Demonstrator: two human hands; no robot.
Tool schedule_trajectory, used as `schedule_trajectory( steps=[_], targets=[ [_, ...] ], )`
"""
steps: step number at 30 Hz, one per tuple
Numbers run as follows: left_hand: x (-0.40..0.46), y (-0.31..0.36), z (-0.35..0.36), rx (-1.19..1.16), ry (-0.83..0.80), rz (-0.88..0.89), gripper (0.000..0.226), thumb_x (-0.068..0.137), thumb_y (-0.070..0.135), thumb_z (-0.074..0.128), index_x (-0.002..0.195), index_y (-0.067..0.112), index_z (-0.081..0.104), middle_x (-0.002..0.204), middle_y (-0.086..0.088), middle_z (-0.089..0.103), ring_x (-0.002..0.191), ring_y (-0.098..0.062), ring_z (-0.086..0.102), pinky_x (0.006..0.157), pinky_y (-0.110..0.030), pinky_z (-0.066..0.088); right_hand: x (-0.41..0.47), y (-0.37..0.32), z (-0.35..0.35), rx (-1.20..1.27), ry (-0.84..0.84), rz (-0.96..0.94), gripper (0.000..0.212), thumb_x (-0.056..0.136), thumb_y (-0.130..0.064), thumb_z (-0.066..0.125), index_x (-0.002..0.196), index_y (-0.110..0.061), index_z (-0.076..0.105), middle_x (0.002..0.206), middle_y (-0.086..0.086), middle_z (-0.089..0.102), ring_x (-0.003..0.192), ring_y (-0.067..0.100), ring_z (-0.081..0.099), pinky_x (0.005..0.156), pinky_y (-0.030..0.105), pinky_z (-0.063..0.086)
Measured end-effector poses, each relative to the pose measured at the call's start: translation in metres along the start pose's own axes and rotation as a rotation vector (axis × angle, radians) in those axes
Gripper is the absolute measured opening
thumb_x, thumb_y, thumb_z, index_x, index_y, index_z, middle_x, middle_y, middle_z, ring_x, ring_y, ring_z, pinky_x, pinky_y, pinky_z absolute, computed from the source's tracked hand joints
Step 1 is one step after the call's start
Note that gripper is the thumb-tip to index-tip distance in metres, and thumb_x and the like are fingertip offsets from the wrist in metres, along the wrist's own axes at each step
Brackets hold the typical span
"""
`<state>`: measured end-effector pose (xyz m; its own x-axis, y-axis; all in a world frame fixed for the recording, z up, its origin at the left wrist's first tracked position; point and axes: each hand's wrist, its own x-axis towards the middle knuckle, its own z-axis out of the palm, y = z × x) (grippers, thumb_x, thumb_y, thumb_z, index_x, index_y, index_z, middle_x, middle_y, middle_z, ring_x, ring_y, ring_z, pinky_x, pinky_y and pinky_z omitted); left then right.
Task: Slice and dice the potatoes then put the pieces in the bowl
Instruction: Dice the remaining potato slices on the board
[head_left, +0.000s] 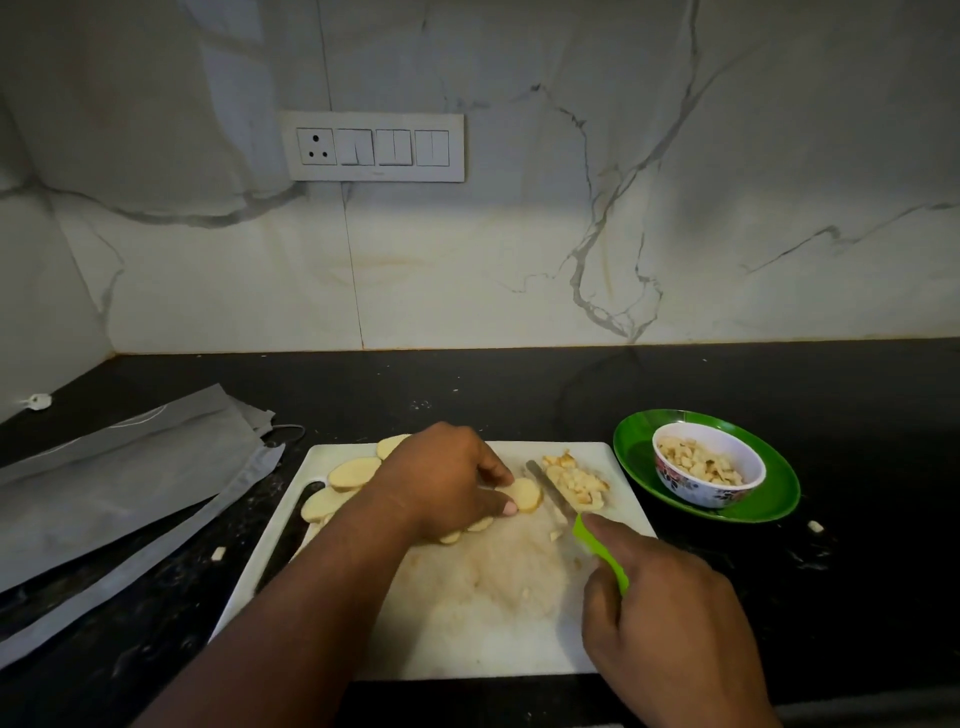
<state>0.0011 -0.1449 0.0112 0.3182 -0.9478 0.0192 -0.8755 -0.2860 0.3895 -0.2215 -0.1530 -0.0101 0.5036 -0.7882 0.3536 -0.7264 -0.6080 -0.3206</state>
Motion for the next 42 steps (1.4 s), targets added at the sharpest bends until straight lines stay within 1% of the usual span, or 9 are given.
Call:
schedule_trajectory(
  steps=[4,13,22,26,30,32,35,39,42],
  targets=[
    [0.002,0.006,0.008,0.05,0.025,0.032,0.039,0.092,0.045,0.075,0.13,0.035,0.072,0.134,0.019,0.067,0.121,-0.007,0.059,0.109,-0.036,0.051,0.013,-0.004,-0.007,-0.056,0.001,-0.032,0.048,0.088,-0.041,0.053,0.135,-0.047,0.055,0.109,-0.015,0.07,0.096,0.01,0.065,0.081,0.024,0.051],
    [0.007,0.014,0.015,-0.004,0.063,-0.031,0.027,0.09,0.044,0.079,0.114,0.031,0.08,0.117,0.017,0.074,0.097,-0.005,0.065,0.094,-0.033,0.059,0.016,-0.007,-0.004,-0.12,-0.095,-0.088,0.051,0.092,-0.041,0.045,0.143,-0.045,0.046,0.116,-0.012,0.067,0.105,0.01,0.062,0.087,0.022,0.048],
    [0.01,0.009,0.017,-0.057,0.078,-0.053,0.026,0.085,0.046,0.082,0.107,0.032,0.082,0.11,0.019,0.075,0.091,-0.003,0.065,0.092,-0.034,0.06,-0.01,0.0,-0.041,-0.058,-0.188,-0.083,0.049,0.095,-0.055,0.036,0.142,-0.061,0.023,0.136,-0.024,0.05,0.128,-0.003,0.046,0.099,0.009,0.033],
    [0.009,0.007,0.019,-0.095,0.085,-0.079,0.025,0.084,0.046,0.083,0.103,0.03,0.084,0.105,0.016,0.076,0.09,-0.005,0.067,0.089,-0.031,0.06,0.005,-0.013,-0.034,-0.167,-0.043,-0.091,0.048,0.084,-0.045,0.042,0.13,-0.051,0.055,0.107,-0.019,0.068,0.096,0.004,0.066,0.08,0.021,0.052],
    [0.006,0.006,0.02,-0.111,0.103,-0.087,0.024,0.083,0.048,0.084,0.099,0.03,0.084,0.103,0.016,0.077,0.09,-0.004,0.067,0.088,-0.031,0.06,0.015,-0.017,-0.008,-0.082,-0.032,-0.114,0.055,0.087,-0.043,0.04,0.142,-0.044,0.046,0.119,-0.011,0.066,0.106,0.01,0.063,0.086,0.024,0.05],
    [0.007,0.006,0.021,-0.112,0.111,-0.091,0.023,0.082,0.048,0.084,0.097,0.03,0.084,0.101,0.017,0.077,0.089,-0.004,0.068,0.087,-0.031,0.06,0.012,-0.019,-0.008,-0.128,-0.143,-0.066,0.053,0.073,-0.041,0.052,0.124,-0.048,0.062,0.095,-0.012,0.071,0.084,0.006,0.069,0.07,0.024,0.054],
    [0.01,0.007,0.021,-0.121,0.101,-0.102,0.024,0.081,0.049,0.086,0.096,0.031,0.084,0.098,0.018,0.077,0.088,-0.004,0.067,0.087,-0.032,0.06,-0.008,-0.005,-0.003,-0.031,-0.103,-0.025,0.045,0.04,-0.042,0.068,0.084,-0.043,0.077,0.058,-0.017,0.063,0.044,0.01,0.061,0.038,0.023,0.048],
    [0.009,0.004,0.017,-0.098,0.055,-0.071,0.024,0.084,0.046,0.083,0.103,0.032,0.083,0.105,0.019,0.075,0.091,-0.004,0.066,0.09,-0.031,0.06,-0.018,0.007,-0.013,-0.107,0.006,-0.056,0.052,0.025,-0.046,0.081,0.076,-0.041,0.078,0.057,-0.015,0.065,0.042,0.007,0.061,0.036,0.02,0.046],
    [0.005,0.001,0.015,-0.086,0.034,-0.042,0.021,0.09,0.038,0.08,0.111,0.033,0.081,0.114,0.019,0.073,0.098,-0.004,0.065,0.095,-0.031,0.058,-0.01,-0.001,-0.022,-0.064,0.017,-0.014,0.043,0.041,-0.042,0.072,0.084,-0.043,0.078,0.062,-0.017,0.066,0.047,0.012,0.065,0.04,0.023,0.05]
  ],
)
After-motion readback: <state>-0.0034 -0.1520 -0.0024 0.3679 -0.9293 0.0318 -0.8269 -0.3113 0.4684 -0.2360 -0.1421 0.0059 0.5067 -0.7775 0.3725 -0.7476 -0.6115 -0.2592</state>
